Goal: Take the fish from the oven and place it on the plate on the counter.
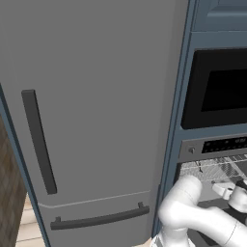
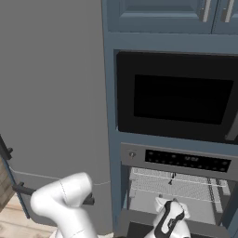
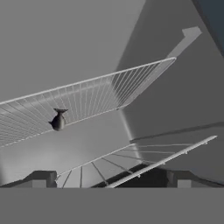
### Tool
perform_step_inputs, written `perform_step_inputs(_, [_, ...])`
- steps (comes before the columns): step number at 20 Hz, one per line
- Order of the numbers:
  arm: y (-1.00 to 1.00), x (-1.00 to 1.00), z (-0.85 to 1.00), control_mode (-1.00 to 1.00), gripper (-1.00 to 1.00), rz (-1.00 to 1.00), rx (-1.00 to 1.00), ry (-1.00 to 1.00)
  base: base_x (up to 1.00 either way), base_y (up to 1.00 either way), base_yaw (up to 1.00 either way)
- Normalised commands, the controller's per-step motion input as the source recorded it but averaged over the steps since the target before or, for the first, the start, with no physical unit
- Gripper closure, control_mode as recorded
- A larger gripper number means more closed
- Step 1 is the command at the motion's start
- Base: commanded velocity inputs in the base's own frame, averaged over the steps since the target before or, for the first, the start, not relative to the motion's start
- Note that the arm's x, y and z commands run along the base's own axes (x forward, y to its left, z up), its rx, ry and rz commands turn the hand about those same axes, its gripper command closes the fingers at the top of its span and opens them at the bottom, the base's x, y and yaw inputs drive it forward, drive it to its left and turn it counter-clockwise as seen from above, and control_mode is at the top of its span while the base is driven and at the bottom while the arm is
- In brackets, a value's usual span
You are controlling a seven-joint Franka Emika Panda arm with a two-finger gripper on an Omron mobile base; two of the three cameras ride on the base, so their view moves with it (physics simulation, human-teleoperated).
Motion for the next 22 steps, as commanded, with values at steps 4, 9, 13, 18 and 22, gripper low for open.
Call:
perform_step_inputs(4, [-0.04,0.25,-0.39,-1.00,-1.00,-0.06,0.00,-0.11,0.00,0.00,0.00])
perform_step_inputs(9, [-0.04,0.23,-0.34,-1.00,-1.00,-0.03,-0.01,-0.07,0.00,0.00,0.00])
perform_step_inputs(13, [-0.08,0.25,-0.22,-1.00,-1.00,-0.03,-0.04,-0.01,0.00,0.00,0.00])
perform_step_inputs(18, [-0.10,0.19,-0.02,-1.00,-1.00,-0.02,-0.11,0.01,0.00,0.00,0.00])
perform_step_inputs(22, [-0.11,0.16,-0.06,-1.00,-1.00,-0.02,-0.12,0.04,0.00,0.00,0.00])
